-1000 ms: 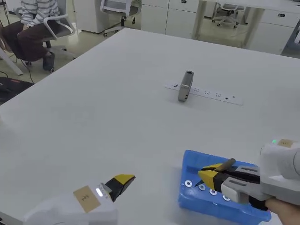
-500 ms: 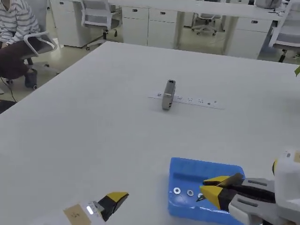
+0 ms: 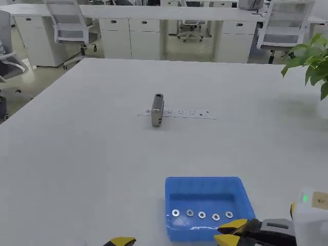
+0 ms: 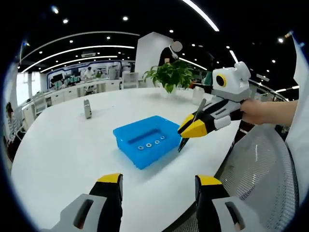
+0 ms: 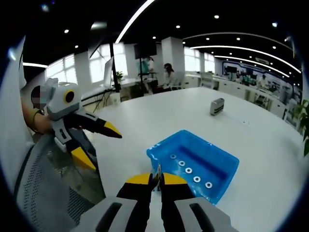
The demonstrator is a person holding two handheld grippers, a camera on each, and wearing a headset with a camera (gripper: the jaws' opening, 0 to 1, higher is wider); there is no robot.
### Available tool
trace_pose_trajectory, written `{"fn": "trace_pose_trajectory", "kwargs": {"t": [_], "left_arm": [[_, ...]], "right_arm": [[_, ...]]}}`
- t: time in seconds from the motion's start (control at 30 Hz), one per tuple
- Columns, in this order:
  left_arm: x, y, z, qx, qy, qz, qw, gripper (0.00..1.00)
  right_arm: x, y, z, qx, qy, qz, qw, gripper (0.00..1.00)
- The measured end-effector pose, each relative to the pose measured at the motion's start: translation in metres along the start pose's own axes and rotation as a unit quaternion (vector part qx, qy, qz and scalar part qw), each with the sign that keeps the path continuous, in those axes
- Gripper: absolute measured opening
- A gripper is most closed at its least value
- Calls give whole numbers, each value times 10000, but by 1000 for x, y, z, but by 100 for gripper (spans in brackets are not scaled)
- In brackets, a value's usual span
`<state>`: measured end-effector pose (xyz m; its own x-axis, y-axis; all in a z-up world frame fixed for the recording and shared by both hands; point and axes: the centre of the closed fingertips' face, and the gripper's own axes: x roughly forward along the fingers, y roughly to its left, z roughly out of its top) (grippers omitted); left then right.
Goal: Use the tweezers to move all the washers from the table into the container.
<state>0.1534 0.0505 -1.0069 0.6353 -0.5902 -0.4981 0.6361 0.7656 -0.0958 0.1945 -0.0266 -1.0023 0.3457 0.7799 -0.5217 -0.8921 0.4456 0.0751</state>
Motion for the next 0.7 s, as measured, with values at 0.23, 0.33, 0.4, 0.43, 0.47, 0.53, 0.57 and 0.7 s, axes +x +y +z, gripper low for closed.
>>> {"fn": "trace_pose_trajectory", "kwargs": {"t": [0.23,0.33,0.4,0.43,0.47,0.53,0.57,0.7], "left_arm": [[3,-8,-12,-61,333,-260,9991,58],[2,-13,-15,-92,468,-418,9980,56],[2,-16,-17,-15,559,-505,9972,54],[2,-19,-18,77,627,-626,9960,52],[1,-20,-20,117,747,-683,9948,50],[0,-21,-17,212,781,-809,9934,46],[0,-22,-16,223,780,-835,9932,45],[0,-30,-1,469,788,-1188,9887,38]], "right_arm": [[2,4,-25,-174,442,-183,9987,3],[2,7,-30,-306,557,-178,9978,3],[1,10,-33,-427,669,-139,9968,3],[-1,12,-36,-497,772,-102,9957,3],[-3,15,-39,-633,916,-42,9938,3],[-5,21,-45,-647,1067,131,9921,3],[-5,22,-46,-649,1096,151,9917,3],[-4,28,-58,-852,1167,299,9890,3]]}}
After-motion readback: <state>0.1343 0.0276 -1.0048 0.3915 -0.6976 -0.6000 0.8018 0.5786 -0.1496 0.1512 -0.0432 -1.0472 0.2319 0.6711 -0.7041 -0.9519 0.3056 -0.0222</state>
